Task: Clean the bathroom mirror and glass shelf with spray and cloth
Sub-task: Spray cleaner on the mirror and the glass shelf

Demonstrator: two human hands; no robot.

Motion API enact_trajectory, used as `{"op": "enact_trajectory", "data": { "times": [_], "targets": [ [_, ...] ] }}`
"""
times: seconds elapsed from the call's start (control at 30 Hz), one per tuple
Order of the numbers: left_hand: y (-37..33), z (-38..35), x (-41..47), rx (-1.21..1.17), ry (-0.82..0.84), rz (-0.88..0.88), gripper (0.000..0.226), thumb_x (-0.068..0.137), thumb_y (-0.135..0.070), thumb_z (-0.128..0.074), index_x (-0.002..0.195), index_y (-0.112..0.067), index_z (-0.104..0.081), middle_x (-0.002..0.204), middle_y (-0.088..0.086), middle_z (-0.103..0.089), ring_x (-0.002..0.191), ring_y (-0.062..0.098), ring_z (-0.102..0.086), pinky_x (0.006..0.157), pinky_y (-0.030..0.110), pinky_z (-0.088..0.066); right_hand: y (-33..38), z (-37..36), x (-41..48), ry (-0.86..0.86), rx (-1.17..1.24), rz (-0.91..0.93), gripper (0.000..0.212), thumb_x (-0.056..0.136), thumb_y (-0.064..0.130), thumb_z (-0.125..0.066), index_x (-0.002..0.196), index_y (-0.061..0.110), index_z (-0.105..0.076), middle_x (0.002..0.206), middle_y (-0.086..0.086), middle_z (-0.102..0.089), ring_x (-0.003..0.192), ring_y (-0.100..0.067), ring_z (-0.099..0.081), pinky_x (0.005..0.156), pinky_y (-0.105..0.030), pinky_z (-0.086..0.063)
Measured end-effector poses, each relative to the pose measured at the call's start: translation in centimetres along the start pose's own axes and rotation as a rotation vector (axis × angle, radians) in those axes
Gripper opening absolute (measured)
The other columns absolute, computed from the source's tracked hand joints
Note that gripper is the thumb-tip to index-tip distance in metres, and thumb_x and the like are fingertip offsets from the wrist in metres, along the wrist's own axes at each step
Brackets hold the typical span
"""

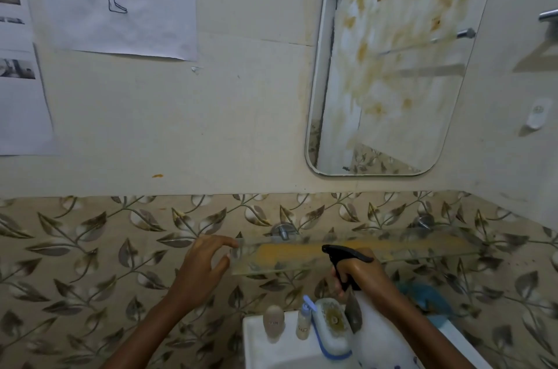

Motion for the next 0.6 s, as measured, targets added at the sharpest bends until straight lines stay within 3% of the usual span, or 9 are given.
{"op": "enact_trajectory", "data": {
  "times": [0.1, 0.2, 0.3, 0.4, 0.5, 0.6],
  "targets": [
    [-0.3, -0.6, 0.5, -0.001, 0.018, -0.015, 0.028, 0.078, -0.041, -0.041, 0.097, -0.056, -0.053, 0.106, -0.032, -0.056, 0.105, -0.002, -0.047, 0.086, 0.018, -0.036, 0.2, 1.3, -0.2, -0.021, -0.024, -0.047, 0.027, 0.076, -0.024, -0.035, 0.065, -0.026, -0.059, 0.046, -0.018, -0.051, 0.026, -0.023, -0.049, 0.030, -0.021, -0.041],
    [-0.7, -1.3, 1.1, 0.016, 0.026, -0.044, 0.025, 0.079, -0.040, -0.041, 0.096, -0.054, -0.053, 0.107, -0.026, -0.058, 0.105, 0.003, -0.049, 0.087, 0.026, -0.038, 0.6, 2.8, -0.6, -0.072, 0.034, -0.001, 0.027, 0.075, -0.019, -0.041, 0.056, -0.009, -0.057, 0.045, -0.019, -0.053, 0.031, -0.024, -0.051, 0.034, -0.025, -0.045],
    [-1.3, -1.9, 1.6, 0.001, 0.038, -0.054, 0.029, 0.079, -0.041, -0.041, 0.101, -0.059, -0.050, 0.106, -0.020, -0.061, 0.105, 0.003, -0.050, 0.087, 0.030, -0.039, 0.8, 4.7, -0.8, -0.138, -0.003, 0.006, 0.034, 0.081, -0.021, -0.035, 0.070, -0.003, -0.062, 0.054, -0.019, -0.053, 0.035, -0.023, -0.053, 0.037, -0.026, -0.046],
    [-2.1, -2.5, 1.9, -0.006, 0.053, -0.057, 0.033, 0.076, -0.042, -0.039, 0.102, -0.062, -0.048, 0.106, -0.025, -0.058, 0.105, 0.005, -0.049, 0.086, 0.031, -0.038, 0.3, 6.5, -0.4, -0.191, -0.001, -0.062, 0.035, 0.081, -0.021, -0.033, 0.097, -0.013, -0.063, 0.062, -0.021, -0.049, 0.030, -0.026, -0.051, 0.032, -0.026, -0.043],
    [-2.3, -3.0, 2.0, -0.011, 0.061, -0.068, 0.032, 0.076, -0.042, -0.040, 0.102, -0.059, -0.049, 0.104, -0.028, -0.060, 0.106, 0.008, -0.050, 0.088, 0.034, -0.042, 0.4, 7.9, -0.9, -0.209, -0.101, -0.130, 0.022, 0.068, -0.016, -0.043, 0.064, -0.014, -0.065, 0.065, -0.023, -0.051, 0.032, -0.029, -0.050, 0.034, -0.028, -0.044],
    [-2.1, -3.2, 2.4, -0.026, 0.065, -0.076, 0.028, 0.078, -0.042, -0.041, 0.102, -0.053, -0.052, 0.107, -0.028, -0.059, 0.107, 0.009, -0.052, 0.090, 0.038, -0.044, 0.8, 9.3, -1.7, -0.238, -0.114, -0.117, 0.030, 0.073, -0.010, -0.049, 0.097, -0.029, -0.052, 0.062, -0.021, -0.052, 0.039, -0.024, -0.053, 0.040, -0.027, -0.048]
  ]
}}
Point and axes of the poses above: each hand's wrist, its own x-axis towards the middle knuckle, its own z-axis out of the back of the hand, y = z × x, the point moved 7 cm from there along x, towards the middle knuckle
